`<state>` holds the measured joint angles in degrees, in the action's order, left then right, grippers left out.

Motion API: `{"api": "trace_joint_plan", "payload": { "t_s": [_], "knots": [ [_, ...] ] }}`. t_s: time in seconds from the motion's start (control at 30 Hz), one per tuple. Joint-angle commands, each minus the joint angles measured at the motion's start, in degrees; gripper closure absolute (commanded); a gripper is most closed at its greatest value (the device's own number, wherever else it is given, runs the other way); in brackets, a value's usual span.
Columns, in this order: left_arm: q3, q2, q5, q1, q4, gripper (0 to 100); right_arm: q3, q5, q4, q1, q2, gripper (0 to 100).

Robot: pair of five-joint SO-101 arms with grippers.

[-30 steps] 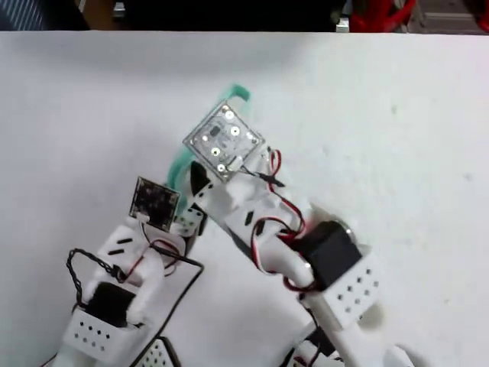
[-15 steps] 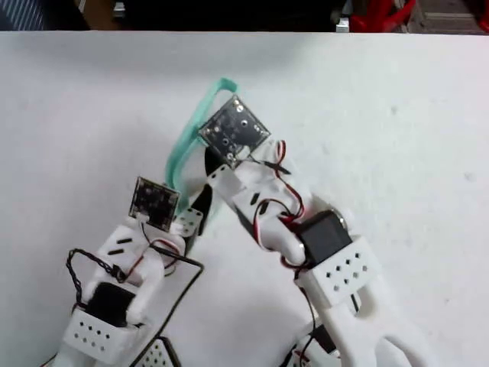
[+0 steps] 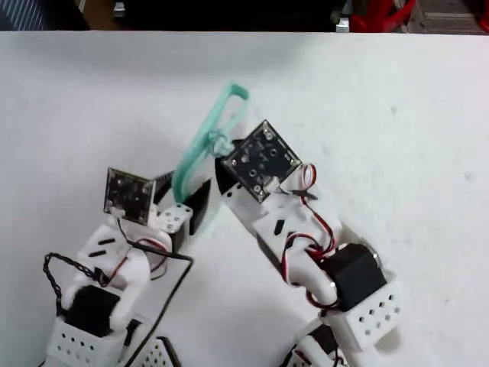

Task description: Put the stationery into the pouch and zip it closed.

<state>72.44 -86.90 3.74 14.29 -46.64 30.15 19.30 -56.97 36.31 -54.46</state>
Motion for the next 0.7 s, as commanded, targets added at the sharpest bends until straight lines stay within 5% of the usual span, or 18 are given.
{"api": "trace_joint_plan", "payload": {
  "t_s": [0.0, 0.2, 0.67],
  "knots": [
    [-3.4, -0.7, -1.4, 1.4, 3.3, 81, -0.4, 0.6, -0.4, -0.1, -1.3, 98.0],
    [-3.0, -0.7, -7.7, 7.1, 6.5, 98, -0.9, 0.6, 0.0, -0.4, -1.5, 98.0],
    [0.2, -0.7, -8.7, 8.4, 5.0, 98, -20.7, 4.7, 7.8, -7.0, 15.3, 98.0]
  ]
}}
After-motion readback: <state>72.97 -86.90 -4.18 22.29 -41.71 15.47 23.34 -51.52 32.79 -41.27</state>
